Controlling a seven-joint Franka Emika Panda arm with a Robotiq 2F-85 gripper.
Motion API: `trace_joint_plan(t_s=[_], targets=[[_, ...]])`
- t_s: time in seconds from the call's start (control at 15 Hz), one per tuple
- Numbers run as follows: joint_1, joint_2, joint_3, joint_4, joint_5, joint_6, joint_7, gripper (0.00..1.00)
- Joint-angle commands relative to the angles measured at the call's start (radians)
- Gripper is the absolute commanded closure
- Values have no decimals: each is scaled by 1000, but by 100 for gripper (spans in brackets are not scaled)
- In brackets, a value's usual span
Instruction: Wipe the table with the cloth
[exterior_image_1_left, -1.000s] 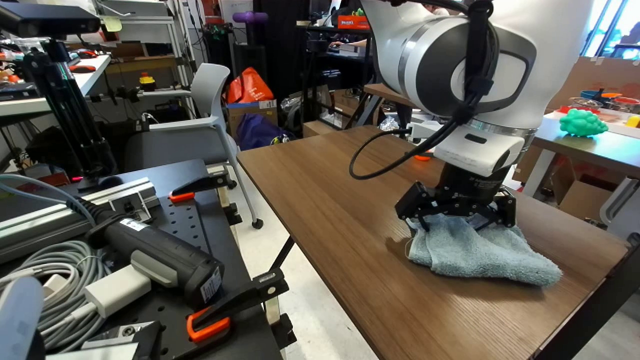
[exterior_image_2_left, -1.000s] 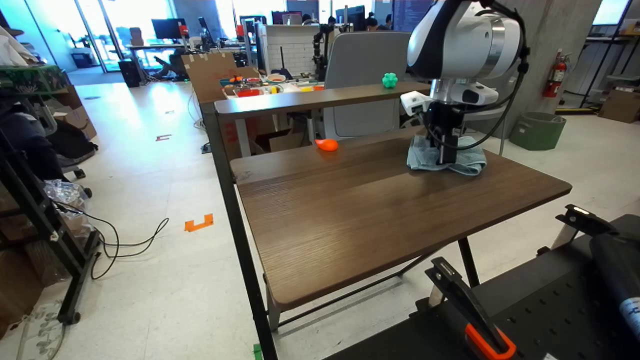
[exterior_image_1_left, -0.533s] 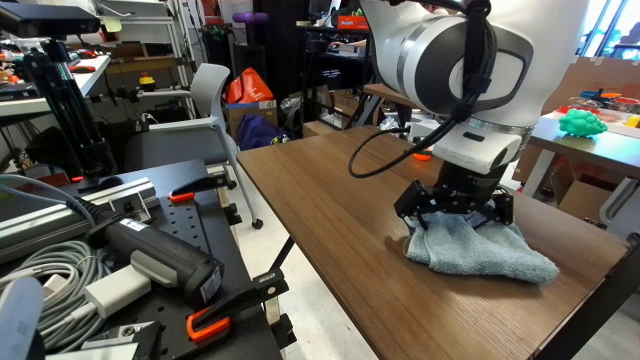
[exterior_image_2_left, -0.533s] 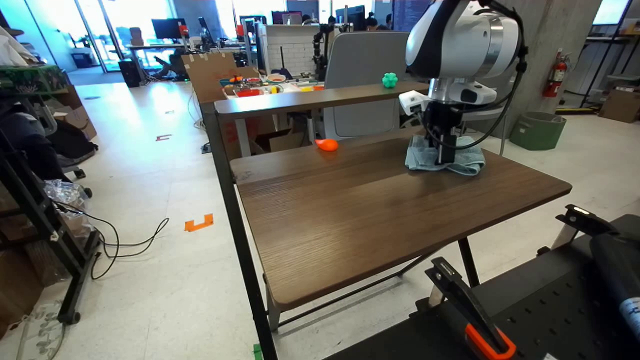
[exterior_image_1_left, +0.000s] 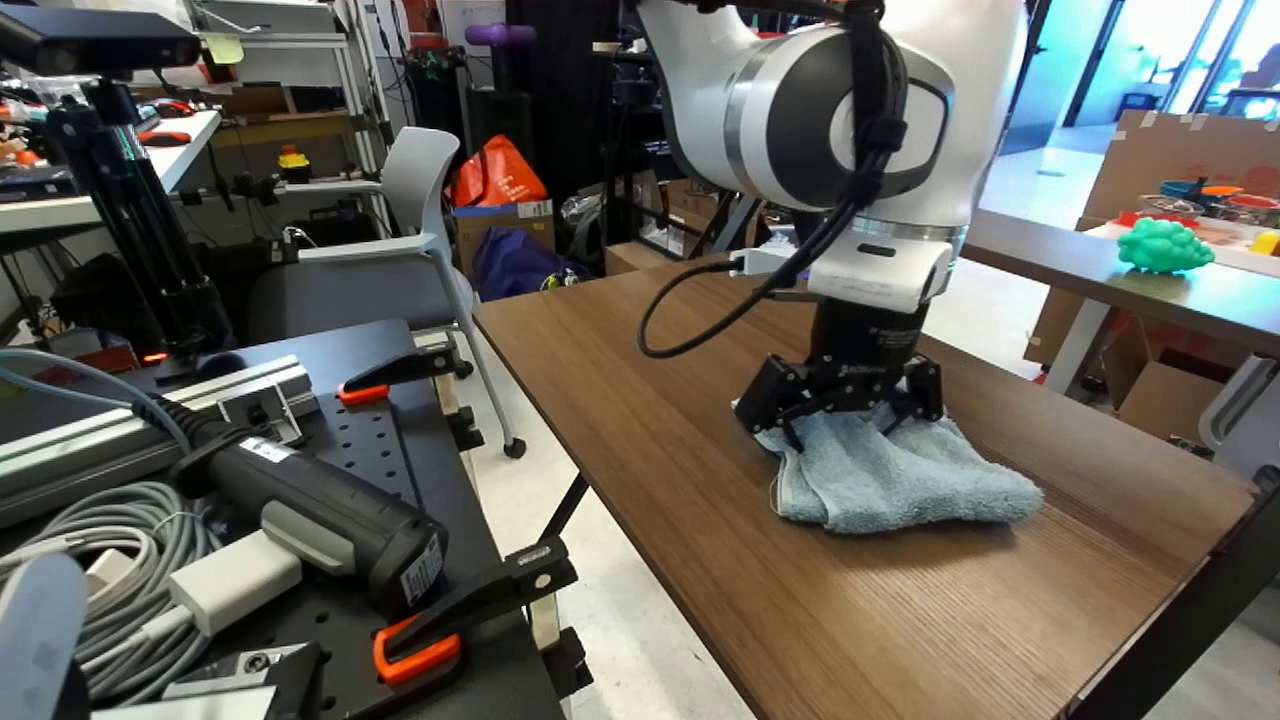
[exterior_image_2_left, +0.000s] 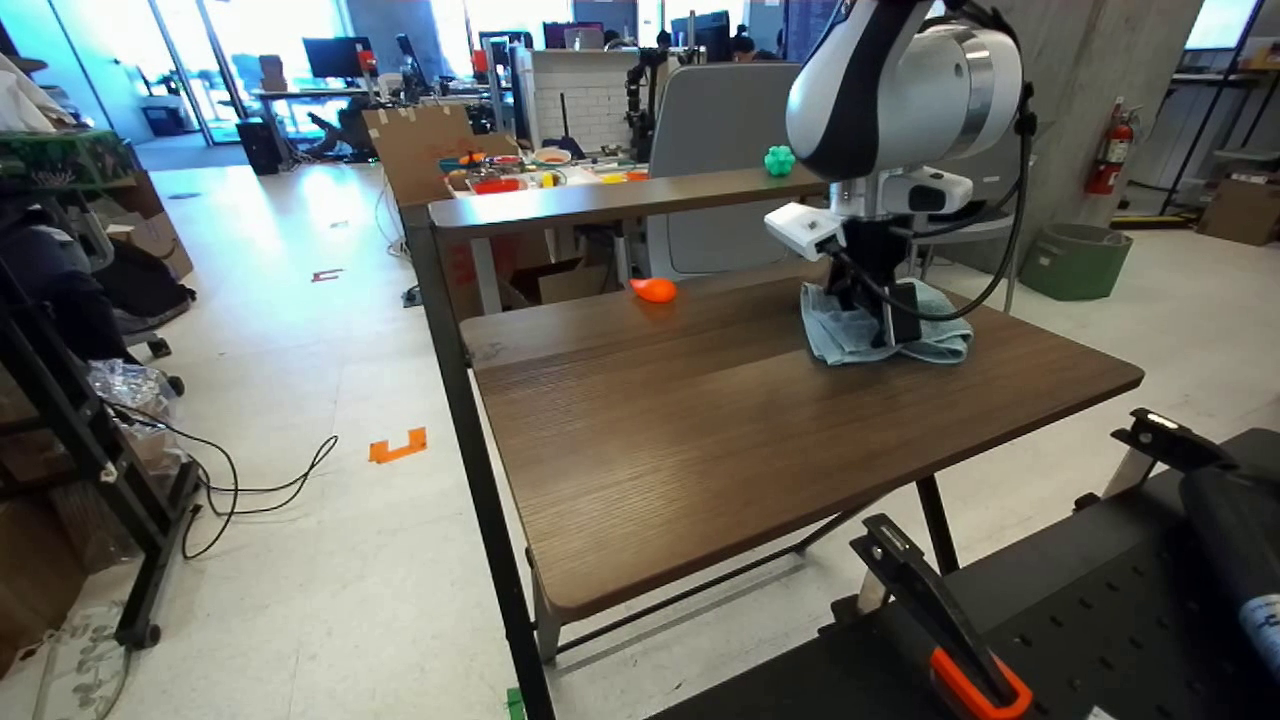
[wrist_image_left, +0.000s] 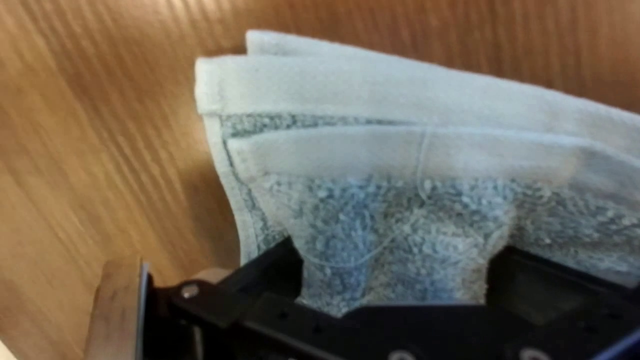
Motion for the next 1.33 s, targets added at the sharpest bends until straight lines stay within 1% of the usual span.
trace_joint_plan(t_s=[0.0,0.27,0.4,0.47,0.6,0.8,1.27], targets=[[53,-35,24,-186,-47,84,-79,0],[86,-103,57,-335,-57,170,-191,0],[89,-102,66,-347,-58,147,-245,0],[89,-93,62,-332,-57,108,-261,0],[95,-66,25,-286,-53,33,-233,0],[63,-36,-2,-229,-38,-37,-194,0],[-35,36,-43,-112,5,-116,-72,0]])
